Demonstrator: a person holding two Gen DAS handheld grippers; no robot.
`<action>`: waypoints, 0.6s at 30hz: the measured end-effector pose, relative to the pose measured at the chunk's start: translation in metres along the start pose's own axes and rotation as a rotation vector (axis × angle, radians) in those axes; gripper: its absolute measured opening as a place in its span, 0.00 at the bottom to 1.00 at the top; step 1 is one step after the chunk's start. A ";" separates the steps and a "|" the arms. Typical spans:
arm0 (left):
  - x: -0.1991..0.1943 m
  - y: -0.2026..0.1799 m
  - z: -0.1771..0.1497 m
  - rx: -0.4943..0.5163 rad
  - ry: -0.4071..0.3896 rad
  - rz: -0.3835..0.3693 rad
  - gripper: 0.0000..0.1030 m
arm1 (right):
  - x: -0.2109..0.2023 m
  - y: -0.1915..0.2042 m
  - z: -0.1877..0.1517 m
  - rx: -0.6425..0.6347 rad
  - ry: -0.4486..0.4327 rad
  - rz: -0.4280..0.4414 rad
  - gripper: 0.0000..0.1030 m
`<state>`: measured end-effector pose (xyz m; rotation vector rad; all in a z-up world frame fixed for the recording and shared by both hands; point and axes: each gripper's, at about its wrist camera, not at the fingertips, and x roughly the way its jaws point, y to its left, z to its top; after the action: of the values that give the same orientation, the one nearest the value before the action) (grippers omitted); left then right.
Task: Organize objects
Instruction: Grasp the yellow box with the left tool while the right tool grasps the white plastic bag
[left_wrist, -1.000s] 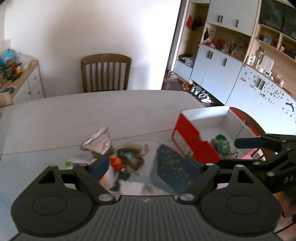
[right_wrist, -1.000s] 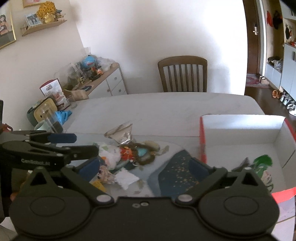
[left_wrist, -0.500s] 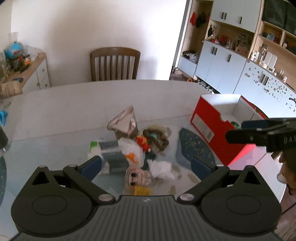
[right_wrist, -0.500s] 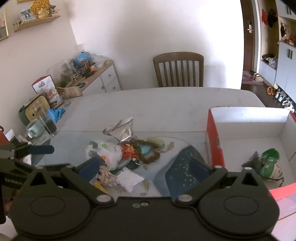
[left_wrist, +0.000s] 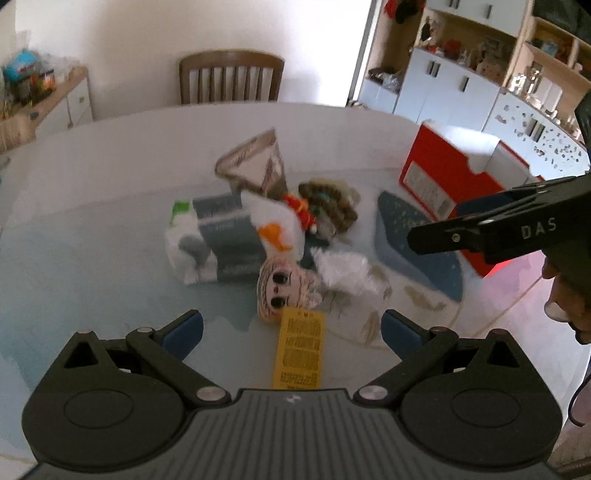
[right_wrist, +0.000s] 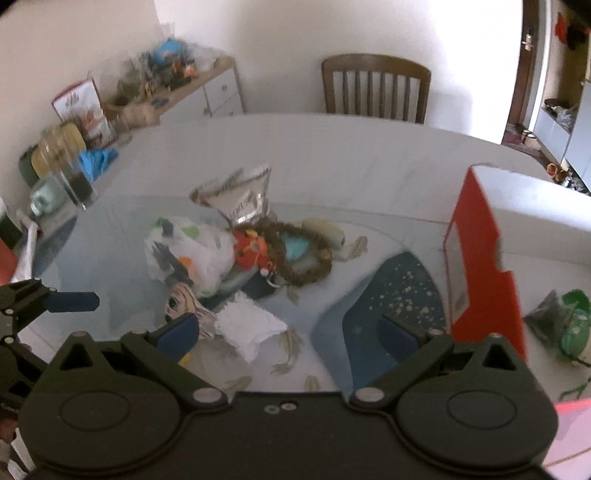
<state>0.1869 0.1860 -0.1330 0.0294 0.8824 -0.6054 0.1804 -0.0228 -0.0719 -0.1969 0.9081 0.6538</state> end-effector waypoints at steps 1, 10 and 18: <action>0.005 0.001 -0.001 -0.004 0.015 -0.007 1.00 | 0.005 0.000 0.000 -0.006 0.013 -0.002 0.99; 0.031 0.002 -0.017 0.027 0.081 -0.012 1.00 | 0.049 0.012 -0.003 -0.099 0.125 0.018 0.97; 0.041 -0.002 -0.023 0.081 0.102 -0.007 1.00 | 0.071 0.023 -0.002 -0.160 0.174 0.039 0.89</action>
<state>0.1894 0.1706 -0.1775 0.1313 0.9561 -0.6500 0.1964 0.0262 -0.1257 -0.3845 1.0284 0.7546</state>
